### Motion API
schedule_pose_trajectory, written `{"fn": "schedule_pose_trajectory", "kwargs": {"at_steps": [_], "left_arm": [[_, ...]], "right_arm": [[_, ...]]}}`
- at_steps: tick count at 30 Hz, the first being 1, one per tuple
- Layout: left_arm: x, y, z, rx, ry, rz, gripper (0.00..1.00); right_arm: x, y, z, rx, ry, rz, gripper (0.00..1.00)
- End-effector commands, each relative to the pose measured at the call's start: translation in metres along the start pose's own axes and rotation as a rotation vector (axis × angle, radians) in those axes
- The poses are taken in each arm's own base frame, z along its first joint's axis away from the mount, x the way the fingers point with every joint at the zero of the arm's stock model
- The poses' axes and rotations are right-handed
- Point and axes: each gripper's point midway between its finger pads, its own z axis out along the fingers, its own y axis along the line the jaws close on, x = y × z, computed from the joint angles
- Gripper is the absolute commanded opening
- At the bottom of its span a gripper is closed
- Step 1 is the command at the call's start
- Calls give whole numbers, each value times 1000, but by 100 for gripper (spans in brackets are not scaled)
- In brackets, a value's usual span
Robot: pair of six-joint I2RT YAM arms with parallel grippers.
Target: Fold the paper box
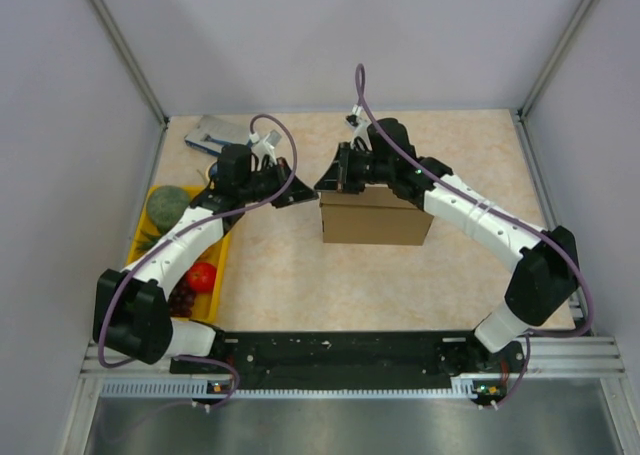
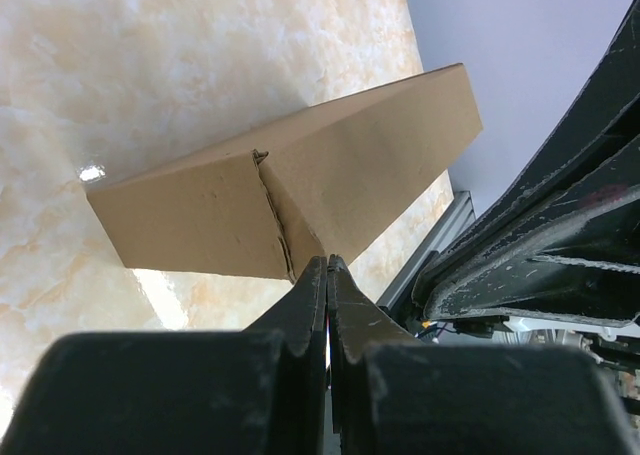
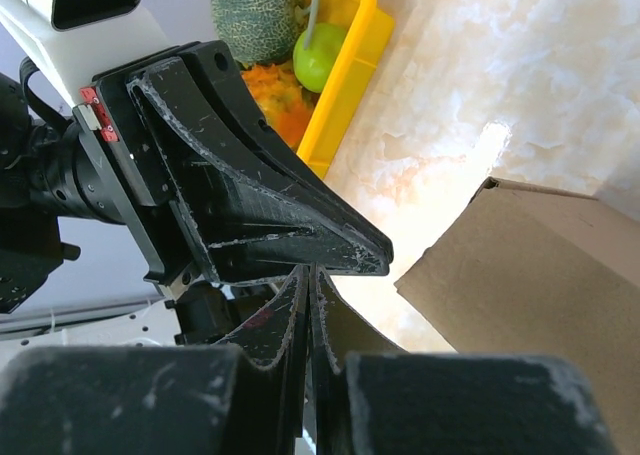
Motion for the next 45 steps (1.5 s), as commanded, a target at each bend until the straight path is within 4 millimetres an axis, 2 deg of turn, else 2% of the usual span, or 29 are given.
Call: {"fn": "schedule_pose_trajectory", "kwargs": {"at_steps": [1,7,10,13,14,15,16,18,19,20,22,23,25,26,27,28,29,30,32,34,35,37,38,40,41,45], "left_arm": [[-5,-13,1,43,-10,26,0],[-5,-7,3,15,-27,20,0],[-9,1,-6,-41,-90,26,0],[-7,6,-9,-57,-89,7,0],[-4,4,-9,-39,-73,1,5],[-3,2,-8,-25,-65,-3,18],[-3,0,-8,-14,-58,-4,22],[-3,-6,-9,12,-55,5,30],[-6,-11,-10,22,-58,11,32],[-6,-16,-10,40,-46,12,34],[-7,-19,-9,48,-31,-1,37],[-10,-24,-9,61,-30,-8,38],[-9,-24,-7,59,-9,-28,39],[-12,-26,-7,59,-11,-28,36],[-11,-25,-7,48,-6,-33,36],[-8,-23,-7,31,11,-50,36],[-10,-27,-9,31,11,-49,35],[-11,-26,-9,23,13,-55,35],[-11,-29,-8,18,22,-67,35],[-13,-35,-5,16,32,-63,35],[-10,-33,-5,-9,48,-75,35],[-10,-34,-4,-37,51,-69,44],[-10,-29,-4,-71,48,-72,48],[-10,-30,-4,-73,50,-65,50],[-9,-28,-3,-77,57,-62,50],[-4,-22,2,-100,83,-69,44]], "right_arm": [[-11,25,-14,-55,-47,-36,0],[-8,20,-11,-46,-37,-25,0],[-6,15,-10,-33,-39,-27,0],[-1,2,-10,16,-28,-46,0],[-5,-2,-11,51,-41,-62,9],[3,-17,-15,120,-3,-88,13],[-1,-23,-20,171,-24,-116,17],[2,-39,-37,269,-7,-170,27],[-3,-52,-49,346,-39,-187,31],[-7,-54,-66,374,-67,-200,40],[-4,-65,-92,411,-70,-181,46],[-13,-75,-118,429,-120,-147,50],[-10,-88,-145,452,-136,-108,55],[-13,-101,-163,482,-163,-78,61],[-15,-99,-181,480,-199,-92,64],[-14,-101,-191,484,-210,-89,67],[-3,-107,-197,493,-178,-71,71],[-5,-115,-209,515,-195,-65,72],[6,-124,-208,494,-162,-32,72],[8,-133,-208,480,-153,9,70],[12,-135,-203,460,-132,30,66],[11,-142,-201,456,-127,77,64],[13,-146,-198,449,-120,96,59],[10,-144,-194,392,-131,125,50],[13,-149,-192,390,-125,142,45],[13,-169,-193,443,-146,154,43]]}}
